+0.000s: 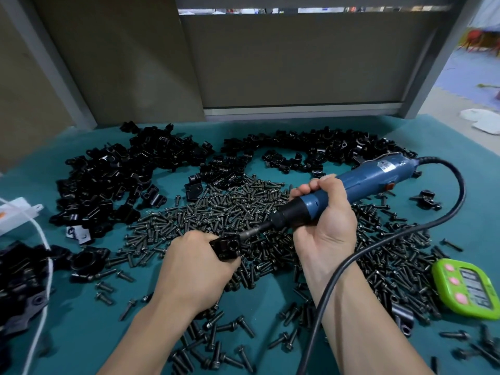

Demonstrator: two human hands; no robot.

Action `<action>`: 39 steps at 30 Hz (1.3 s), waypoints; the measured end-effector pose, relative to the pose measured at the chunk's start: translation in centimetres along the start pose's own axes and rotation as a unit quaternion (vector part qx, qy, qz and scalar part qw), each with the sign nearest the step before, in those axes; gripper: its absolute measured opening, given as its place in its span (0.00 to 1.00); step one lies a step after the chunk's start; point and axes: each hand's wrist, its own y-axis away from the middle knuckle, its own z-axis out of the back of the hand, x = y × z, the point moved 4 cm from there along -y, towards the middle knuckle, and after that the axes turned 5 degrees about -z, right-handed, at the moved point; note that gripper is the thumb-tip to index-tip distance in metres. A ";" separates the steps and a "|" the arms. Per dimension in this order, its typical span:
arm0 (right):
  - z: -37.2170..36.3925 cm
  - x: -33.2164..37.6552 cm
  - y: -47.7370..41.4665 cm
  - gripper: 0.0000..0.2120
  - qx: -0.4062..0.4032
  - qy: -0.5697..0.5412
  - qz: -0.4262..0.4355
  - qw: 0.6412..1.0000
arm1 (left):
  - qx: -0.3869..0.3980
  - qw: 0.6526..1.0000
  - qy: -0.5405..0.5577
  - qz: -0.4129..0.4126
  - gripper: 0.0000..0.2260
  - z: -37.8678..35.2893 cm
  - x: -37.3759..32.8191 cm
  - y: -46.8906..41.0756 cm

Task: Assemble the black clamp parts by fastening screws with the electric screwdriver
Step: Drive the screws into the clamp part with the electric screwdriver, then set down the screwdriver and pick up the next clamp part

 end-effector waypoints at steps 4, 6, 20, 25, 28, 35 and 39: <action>-0.2 0.0 0.1 0.09 0.010 -0.002 0.000 1.000 | 0.008 1.000 0.007 0.015 0.19 0.1 0.0 -0.1; -0.2 0.0 0.1 0.09 0.009 -0.008 -0.007 1.000 | 0.011 1.000 0.006 0.017 0.19 0.2 0.0 -0.1; -0.1 0.0 0.2 0.14 0.091 -0.042 -0.097 0.990 | -0.062 0.986 -0.129 -0.083 0.17 1.5 -0.2 -0.3; -0.1 0.1 0.2 0.16 0.107 -0.036 -0.096 0.989 | -0.069 0.988 -0.124 -0.060 0.10 1.3 0.0 -0.3; -0.2 0.8 0.2 0.13 0.107 -0.072 -0.104 0.986 | -0.040 0.999 -0.028 -0.021 0.10 1.4 0.7 -0.7; 0.7 1.5 0.7 0.18 -0.012 -0.042 -0.201 0.979 | -0.212 0.977 0.000 -0.001 0.11 3.8 0.3 0.3; -0.3 1.7 0.6 0.13 -0.037 0.206 -0.183 0.961 | -0.206 0.977 0.045 0.005 0.14 3.5 0.3 0.3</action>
